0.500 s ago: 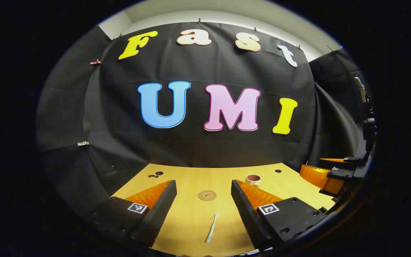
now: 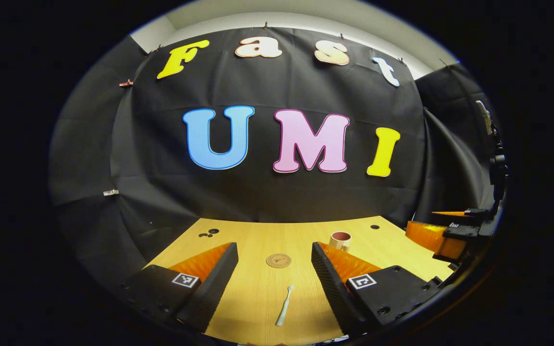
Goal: Put the toothbrush and toothpaste on the desktop into the cup, then pick up the cup and place it on the coaster on the desktop.
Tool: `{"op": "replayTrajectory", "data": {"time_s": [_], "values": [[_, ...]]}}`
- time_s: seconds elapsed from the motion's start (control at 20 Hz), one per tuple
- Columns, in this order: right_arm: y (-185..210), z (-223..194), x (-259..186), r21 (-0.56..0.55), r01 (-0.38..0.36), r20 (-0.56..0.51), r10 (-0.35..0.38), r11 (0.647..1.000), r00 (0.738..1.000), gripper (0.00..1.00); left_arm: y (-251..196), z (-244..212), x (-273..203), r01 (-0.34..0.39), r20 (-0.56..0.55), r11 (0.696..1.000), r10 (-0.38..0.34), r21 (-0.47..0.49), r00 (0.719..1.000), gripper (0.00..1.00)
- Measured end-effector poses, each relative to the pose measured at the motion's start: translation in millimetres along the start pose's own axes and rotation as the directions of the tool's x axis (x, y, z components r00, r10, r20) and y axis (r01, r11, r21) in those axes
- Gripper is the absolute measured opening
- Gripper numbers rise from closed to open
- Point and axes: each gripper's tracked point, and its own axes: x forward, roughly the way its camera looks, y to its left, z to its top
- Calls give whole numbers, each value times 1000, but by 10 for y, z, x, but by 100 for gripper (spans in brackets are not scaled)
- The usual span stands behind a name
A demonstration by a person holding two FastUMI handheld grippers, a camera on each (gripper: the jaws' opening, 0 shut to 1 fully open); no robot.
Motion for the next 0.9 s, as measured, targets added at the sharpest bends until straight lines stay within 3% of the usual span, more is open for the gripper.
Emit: {"op": "replayTrajectory", "data": {"time_s": [0.25,0.65,0.9], "values": [[-20,-124,-42,6,-2,-38,2,1000,999,97,24,-10,-46,-24,5,999,24,40,1000,97],[14,-417,51,13,-17,-137,19,1000,990,97,44,-198,-98,-39,-55,999,39,7,998,97],[63,-650,321,1,-42,-222,41,999,974,97,219,-272,-24,-106,-78,994,105,-8,991,97]]}}
